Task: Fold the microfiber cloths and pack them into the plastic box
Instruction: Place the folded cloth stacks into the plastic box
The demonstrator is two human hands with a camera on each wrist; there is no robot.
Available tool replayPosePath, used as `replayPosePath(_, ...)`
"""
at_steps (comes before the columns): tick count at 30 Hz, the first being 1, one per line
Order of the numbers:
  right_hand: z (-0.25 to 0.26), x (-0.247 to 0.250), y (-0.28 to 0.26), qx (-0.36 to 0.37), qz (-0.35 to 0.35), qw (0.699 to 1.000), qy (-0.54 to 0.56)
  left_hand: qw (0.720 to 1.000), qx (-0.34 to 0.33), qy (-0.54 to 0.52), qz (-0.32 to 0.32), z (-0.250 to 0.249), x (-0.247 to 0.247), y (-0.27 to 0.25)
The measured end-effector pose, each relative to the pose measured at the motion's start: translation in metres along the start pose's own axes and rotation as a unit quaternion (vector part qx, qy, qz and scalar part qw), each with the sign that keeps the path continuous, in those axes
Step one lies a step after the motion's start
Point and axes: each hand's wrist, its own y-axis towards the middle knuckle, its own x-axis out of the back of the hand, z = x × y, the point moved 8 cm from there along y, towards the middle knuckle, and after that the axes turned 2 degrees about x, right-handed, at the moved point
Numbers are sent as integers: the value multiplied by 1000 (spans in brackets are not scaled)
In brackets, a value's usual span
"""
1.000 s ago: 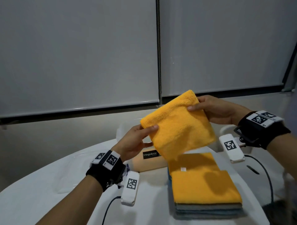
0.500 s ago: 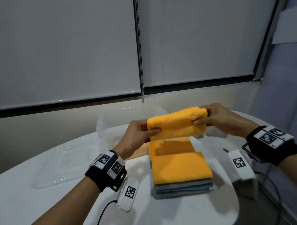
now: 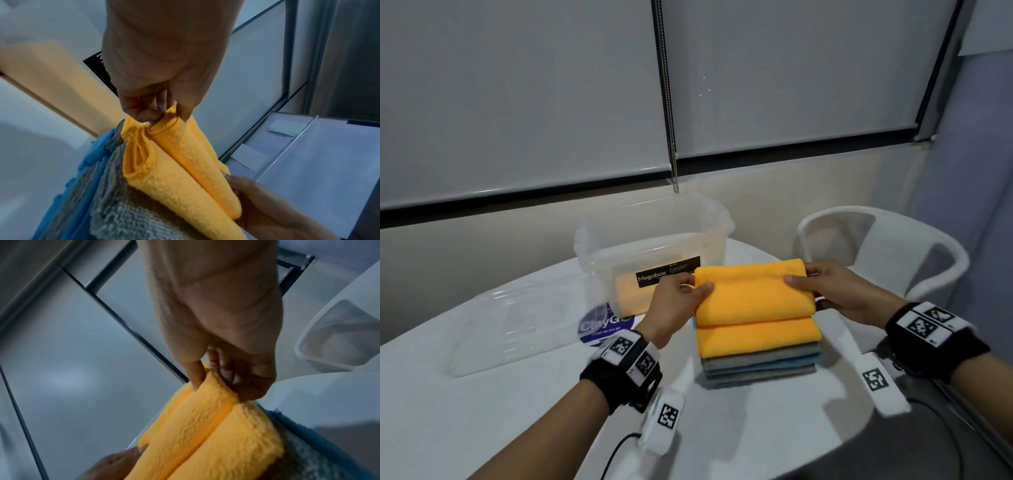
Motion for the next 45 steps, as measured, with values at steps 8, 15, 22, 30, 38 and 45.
replayPosePath(8, -31, 4, 18, -97, -39, 990, -96, 986, 70, 149, -9, 16, -7, 23)
replayPosePath(15, -15, 9, 27, -64, -40, 995, -60, 981, 148, 82, 91, 25, -3, 9)
replayPosePath(22, 67, -2, 24, 55, -13, 998, -36, 982, 115, 116, 95, 7, 9, 14)
replayPosePath(30, 183, -39, 41, 173, 68, 982, -7, 964, 63, -201, 162, -36, 23, 0)
replayPosePath(38, 230, -47, 88, 183, 31, 981, 57, 896, 44, -442, 12, -71, 93, 13)
replayPosePath(45, 224, -76, 134, 137, 5, 990, 20, 955, 16, -272, -116, -89, 180, 55)
